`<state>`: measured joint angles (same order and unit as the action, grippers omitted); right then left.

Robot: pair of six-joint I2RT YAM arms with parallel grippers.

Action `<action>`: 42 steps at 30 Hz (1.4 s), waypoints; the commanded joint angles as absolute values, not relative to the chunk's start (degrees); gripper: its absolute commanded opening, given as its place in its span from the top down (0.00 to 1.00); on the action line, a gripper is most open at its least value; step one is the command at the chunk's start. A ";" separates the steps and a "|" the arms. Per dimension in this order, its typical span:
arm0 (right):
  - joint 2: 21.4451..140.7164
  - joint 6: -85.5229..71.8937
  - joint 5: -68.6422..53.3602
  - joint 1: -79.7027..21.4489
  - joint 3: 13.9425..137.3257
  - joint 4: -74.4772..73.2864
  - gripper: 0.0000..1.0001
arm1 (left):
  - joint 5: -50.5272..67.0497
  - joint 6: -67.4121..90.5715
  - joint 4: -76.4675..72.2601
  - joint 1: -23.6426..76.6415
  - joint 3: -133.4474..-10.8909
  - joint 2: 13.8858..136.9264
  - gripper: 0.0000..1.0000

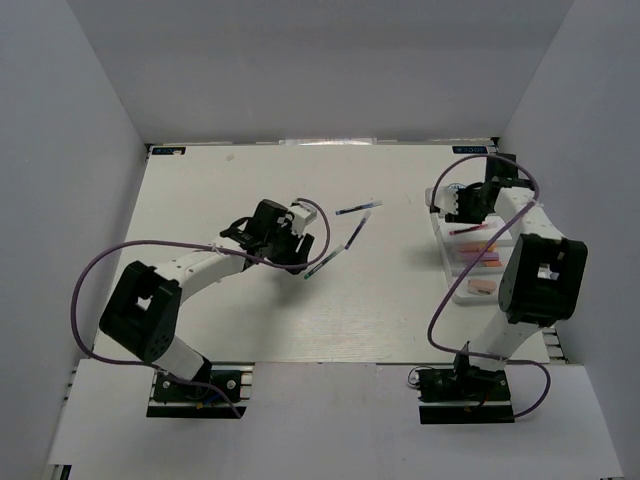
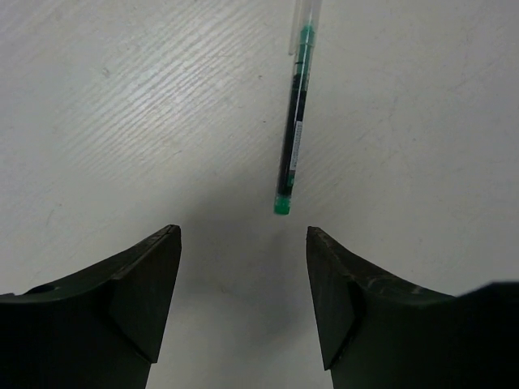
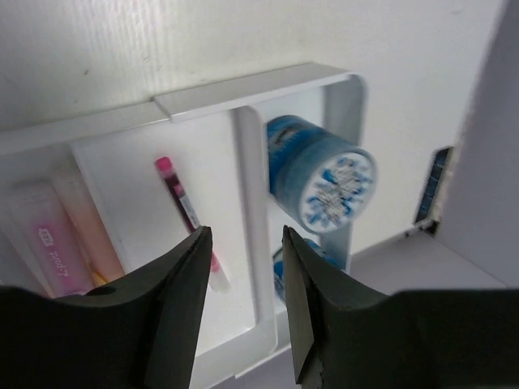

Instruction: Sort the stationery into containers

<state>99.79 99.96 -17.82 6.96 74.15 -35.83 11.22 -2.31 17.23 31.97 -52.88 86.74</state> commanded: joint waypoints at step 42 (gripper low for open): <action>58.18 78.40 -38.77 -11.24 57.48 -36.83 0.61 | 38.95 -0.62 24.51 35.51 -60.02 89.99 1.00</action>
<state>58.78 75.61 -40.36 -7.94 57.95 -37.34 22.46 -1.83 21.71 36.71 -57.45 92.05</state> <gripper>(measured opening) 0.395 0.161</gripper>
